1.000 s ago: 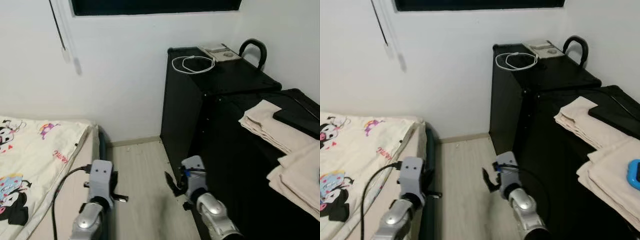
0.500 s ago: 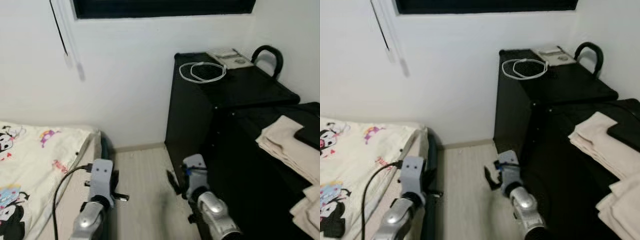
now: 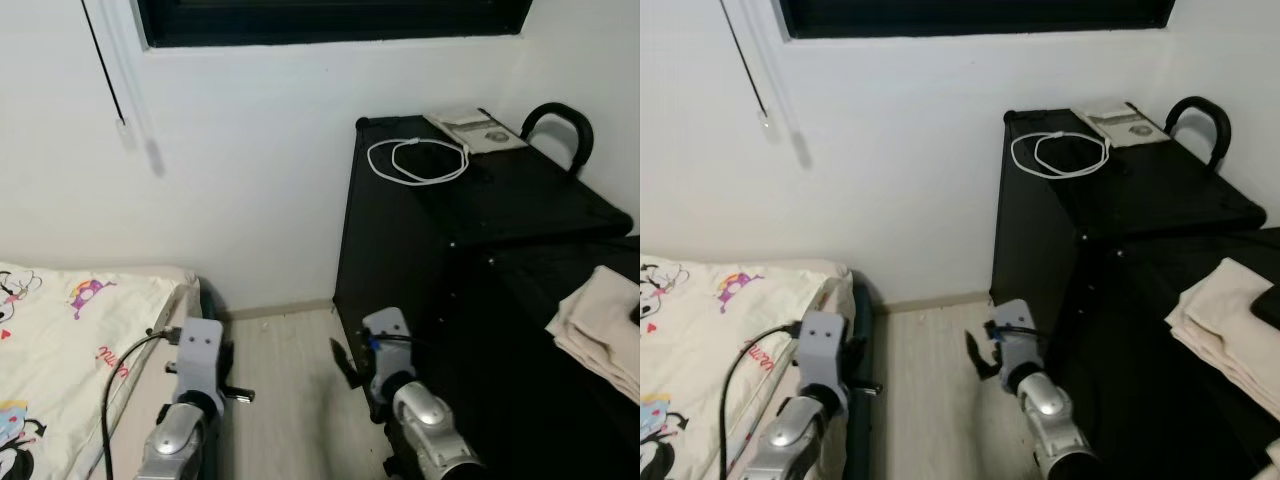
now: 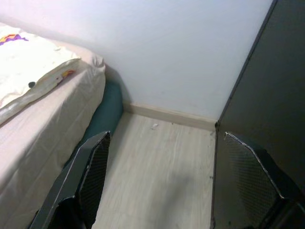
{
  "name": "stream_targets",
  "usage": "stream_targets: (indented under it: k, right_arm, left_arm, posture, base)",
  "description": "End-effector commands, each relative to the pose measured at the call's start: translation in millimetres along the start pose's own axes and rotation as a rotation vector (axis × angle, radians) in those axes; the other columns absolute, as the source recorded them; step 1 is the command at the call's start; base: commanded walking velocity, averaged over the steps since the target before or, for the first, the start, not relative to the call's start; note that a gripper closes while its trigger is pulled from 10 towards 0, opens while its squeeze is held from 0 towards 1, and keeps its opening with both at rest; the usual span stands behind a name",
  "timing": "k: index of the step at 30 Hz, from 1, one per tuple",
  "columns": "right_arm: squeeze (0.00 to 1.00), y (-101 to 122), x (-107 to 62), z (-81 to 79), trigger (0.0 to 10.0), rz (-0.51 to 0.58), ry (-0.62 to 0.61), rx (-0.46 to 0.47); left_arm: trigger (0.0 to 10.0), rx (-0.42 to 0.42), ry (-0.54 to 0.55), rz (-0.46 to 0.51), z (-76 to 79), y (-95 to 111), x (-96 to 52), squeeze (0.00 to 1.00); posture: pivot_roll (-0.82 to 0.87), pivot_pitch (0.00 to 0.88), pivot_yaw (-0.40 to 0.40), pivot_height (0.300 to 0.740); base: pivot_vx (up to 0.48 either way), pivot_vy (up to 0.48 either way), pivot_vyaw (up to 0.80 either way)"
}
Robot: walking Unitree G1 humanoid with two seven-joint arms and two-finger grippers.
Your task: Clean up the room
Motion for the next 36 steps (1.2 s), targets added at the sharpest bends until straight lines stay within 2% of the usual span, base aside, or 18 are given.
stream_targets:
  k: [1, 36]
  right_arm:
    - [0.00, -6.2, -3.7, 2.6, 10.0, -0.020, -0.006, -0.006]
    - [0.00, -9.5, -6.0, 3.0, 10.0, -0.027, -0.004, -0.010]
  left_arm:
    - [10.0, -0.007, -0.007, -0.019, 1.4, -5.4, -1.7, 0.00]
    - [10.0, -0.008, -0.019, -0.022, 4.6, -7.1, -3.6, 0.00]
  posture:
    - [-0.01, 0.097, -0.010, 0.740]
    - [-0.02, 0.093, -0.013, 0.740]
  base:
    - [0.296, 0.000, 0.00]
    - [0.291, 0.000, 0.00]
Point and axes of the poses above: a point about 5 cm out from each wrist's last joint towards the gripper, its own x axis pointing out of the wrist towards the gripper, its own y axis along the axis of the wrist's last joint, z = x × y, the point moved 3 cm from there along x, pointing out of the wrist towards the gripper, and after that the axes turned 3 degrees about -x, right-handed, at the moved point
